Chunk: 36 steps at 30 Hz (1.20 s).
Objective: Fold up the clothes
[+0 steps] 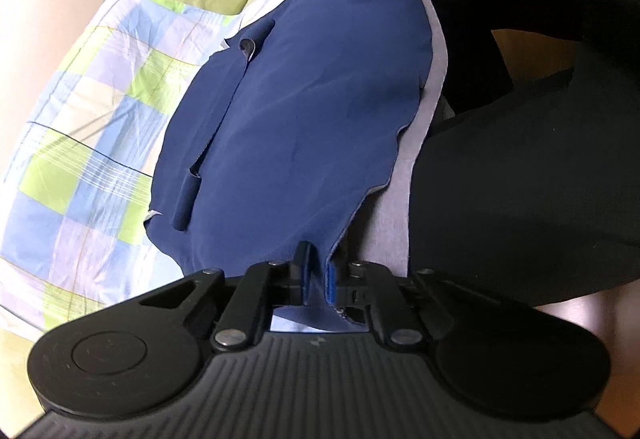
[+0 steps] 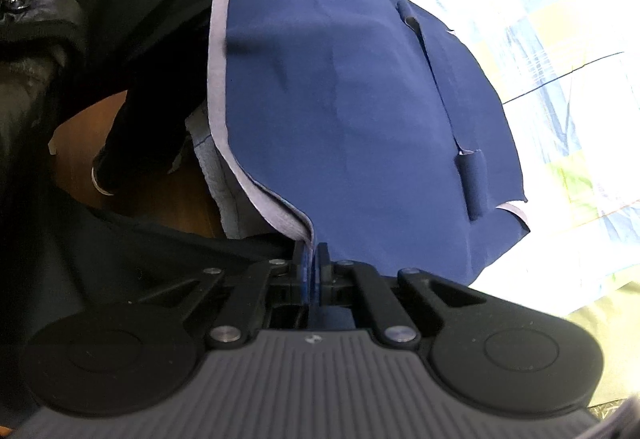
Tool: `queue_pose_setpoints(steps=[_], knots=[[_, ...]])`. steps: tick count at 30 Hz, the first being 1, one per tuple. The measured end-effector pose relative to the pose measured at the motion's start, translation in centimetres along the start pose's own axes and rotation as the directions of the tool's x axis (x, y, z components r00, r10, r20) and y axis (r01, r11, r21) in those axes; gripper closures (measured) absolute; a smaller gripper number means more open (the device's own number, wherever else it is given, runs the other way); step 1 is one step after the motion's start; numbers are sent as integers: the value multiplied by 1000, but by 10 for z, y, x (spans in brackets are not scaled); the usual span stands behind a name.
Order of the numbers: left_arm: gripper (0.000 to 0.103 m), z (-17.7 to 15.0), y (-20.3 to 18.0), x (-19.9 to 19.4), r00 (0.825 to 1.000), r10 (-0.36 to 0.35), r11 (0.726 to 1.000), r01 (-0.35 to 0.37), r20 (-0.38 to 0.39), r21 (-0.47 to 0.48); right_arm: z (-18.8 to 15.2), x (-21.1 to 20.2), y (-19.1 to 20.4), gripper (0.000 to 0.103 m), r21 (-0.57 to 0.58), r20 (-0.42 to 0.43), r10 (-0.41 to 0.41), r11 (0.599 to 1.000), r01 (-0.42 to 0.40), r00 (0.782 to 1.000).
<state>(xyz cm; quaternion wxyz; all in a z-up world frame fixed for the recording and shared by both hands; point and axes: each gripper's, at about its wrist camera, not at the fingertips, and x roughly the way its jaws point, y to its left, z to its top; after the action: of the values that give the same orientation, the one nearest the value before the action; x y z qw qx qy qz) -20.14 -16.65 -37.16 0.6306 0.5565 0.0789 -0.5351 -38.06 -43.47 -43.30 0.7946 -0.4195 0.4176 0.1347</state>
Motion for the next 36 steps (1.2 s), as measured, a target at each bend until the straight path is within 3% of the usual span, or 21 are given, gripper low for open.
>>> queue_pose_setpoints(steps=[23, 26, 31, 33, 36], knots=[[102, 8, 20, 10, 993, -81, 992, 72, -84, -102, -1, -3, -17, 103, 68, 20, -4, 998, 3, 1000], [102, 6, 28, 7, 994, -88, 987, 79, -61, -142, -2, -5, -20, 103, 82, 30, -1, 997, -2, 1000], [103, -6, 51, -15, 998, -64, 945, 67, 19, -320, -5, -25, -39, 103, 198, 125, -54, 980, 29, 991], [103, -10, 49, -20, 995, -92, 941, 95, 24, -324, -6, -34, -46, 103, 239, 141, -61, 971, 26, 988], [103, -12, 39, -25, 992, -123, 945, 122, 16, -305, -9, -33, -35, 103, 180, 111, -20, 984, 0, 994]])
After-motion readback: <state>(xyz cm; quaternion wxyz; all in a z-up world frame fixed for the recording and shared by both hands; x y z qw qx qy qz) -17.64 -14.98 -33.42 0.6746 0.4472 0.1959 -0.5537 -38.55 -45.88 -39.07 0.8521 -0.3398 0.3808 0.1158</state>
